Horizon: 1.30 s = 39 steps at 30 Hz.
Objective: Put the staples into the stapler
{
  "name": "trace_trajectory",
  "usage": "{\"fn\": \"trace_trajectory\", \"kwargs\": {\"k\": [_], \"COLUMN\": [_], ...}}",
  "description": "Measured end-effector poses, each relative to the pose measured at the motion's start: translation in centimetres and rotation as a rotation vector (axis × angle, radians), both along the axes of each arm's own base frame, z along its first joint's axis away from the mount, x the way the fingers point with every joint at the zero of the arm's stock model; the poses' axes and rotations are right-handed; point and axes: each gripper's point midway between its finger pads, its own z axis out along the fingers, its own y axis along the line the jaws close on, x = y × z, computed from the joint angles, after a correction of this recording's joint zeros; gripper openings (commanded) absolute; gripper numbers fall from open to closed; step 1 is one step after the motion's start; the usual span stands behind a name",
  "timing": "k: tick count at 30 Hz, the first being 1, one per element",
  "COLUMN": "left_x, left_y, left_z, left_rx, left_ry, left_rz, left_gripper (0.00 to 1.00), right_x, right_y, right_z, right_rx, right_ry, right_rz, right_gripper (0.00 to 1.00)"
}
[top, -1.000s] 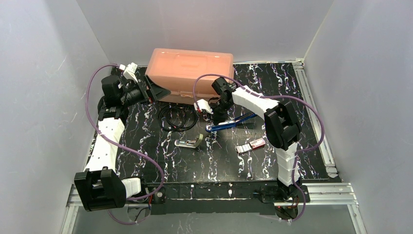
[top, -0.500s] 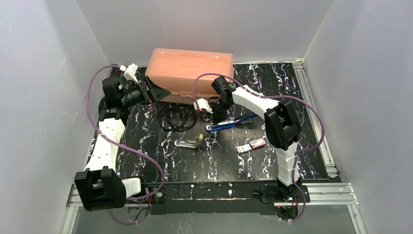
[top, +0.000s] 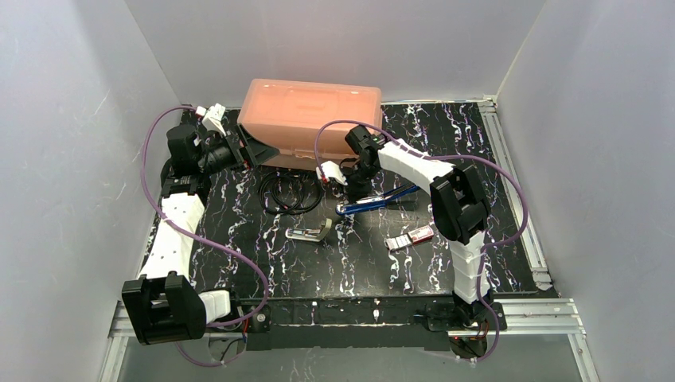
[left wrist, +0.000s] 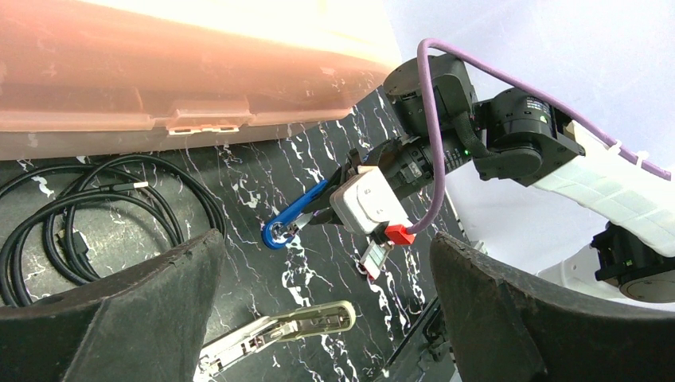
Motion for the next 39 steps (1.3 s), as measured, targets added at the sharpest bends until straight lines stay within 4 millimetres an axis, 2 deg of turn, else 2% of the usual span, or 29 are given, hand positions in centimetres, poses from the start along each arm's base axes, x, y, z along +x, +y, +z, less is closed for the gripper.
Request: {"fn": "trace_trajectory", "kwargs": {"k": [25,39], "left_x": [-0.2,-0.2], "left_y": [-0.1,-0.1], "left_z": [0.0,-0.1], "left_rx": [-0.007,-0.011], "left_ry": [0.003,0.007], "left_rz": [-0.009,-0.008], "left_gripper": [0.98,0.98], "right_x": [0.3,0.5], "right_y": [-0.1,-0.3], "right_z": [-0.1,-1.0], "right_rx": [-0.009,-0.022], "right_ry": [-0.007,-0.010], "right_rz": [-0.016,-0.056], "right_gripper": [0.14,0.15]}}
